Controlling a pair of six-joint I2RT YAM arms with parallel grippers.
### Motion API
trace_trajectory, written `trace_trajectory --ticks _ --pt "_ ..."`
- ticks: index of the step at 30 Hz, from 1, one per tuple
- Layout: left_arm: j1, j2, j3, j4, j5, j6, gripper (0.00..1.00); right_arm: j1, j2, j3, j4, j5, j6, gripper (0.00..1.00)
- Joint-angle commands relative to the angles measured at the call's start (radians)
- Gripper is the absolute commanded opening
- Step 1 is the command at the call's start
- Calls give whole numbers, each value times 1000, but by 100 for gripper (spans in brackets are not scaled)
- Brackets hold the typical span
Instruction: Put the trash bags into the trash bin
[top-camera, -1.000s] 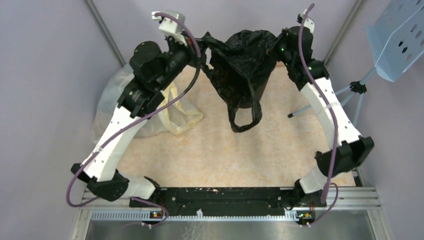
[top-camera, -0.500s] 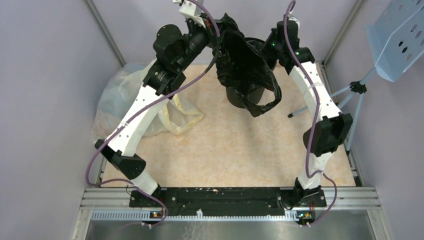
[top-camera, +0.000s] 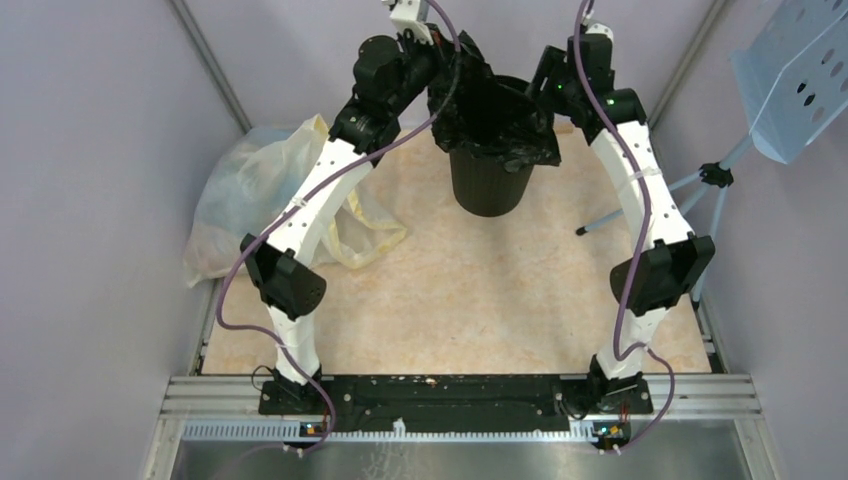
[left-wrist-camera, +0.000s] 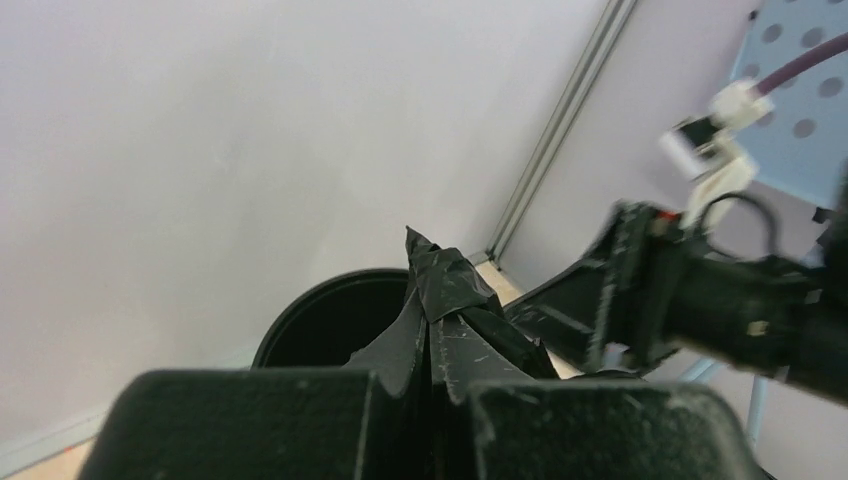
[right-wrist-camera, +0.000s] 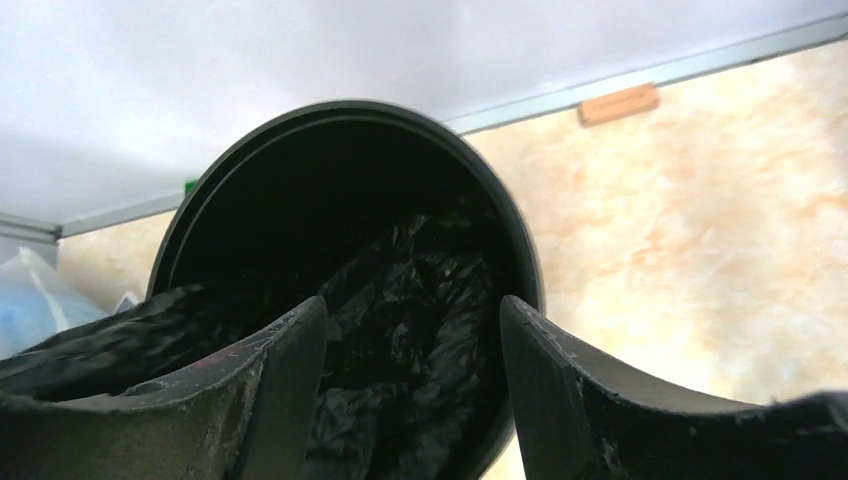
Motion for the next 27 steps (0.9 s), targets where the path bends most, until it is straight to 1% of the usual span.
trace_trajectory --ticks 1,6,11,14,19,20,21,22,23,25,27 --pt "19 41 42 40 40 -50 0 -28 -43 66 -68 82 -86 64" --pt "30 62 31 52 50 -61 0 -56 -7 40 -83 67 -78 62" --pt "64 87 43 46 95 -98 0 -60 53 56 -102 20 -64 58" --pt "70 78 39 31 106 -97 0 -60 80 66 -122 1 -58 55" --pt "71 35 -14 27 138 -91 0 -60 102 66 -162 -5 -42 50" --pt "72 28 -25 22 146 -91 0 -60 103 65 -171 -10 -41 47" --pt "70 19 -35 13 155 -92 0 -60 104 66 -179 -17 -38 41" --pt "71 13 -44 7 168 -94 0 -59 101 68 -188 -29 -38 31" --pt "72 0 -55 -1 185 -97 0 -60 94 71 -199 -40 -38 17" --pt "71 -28 -83 -9 213 -103 0 -60 77 70 -219 -64 -37 1" --pt "70 -66 -118 -13 234 -108 0 -58 56 73 -252 -92 -39 0"
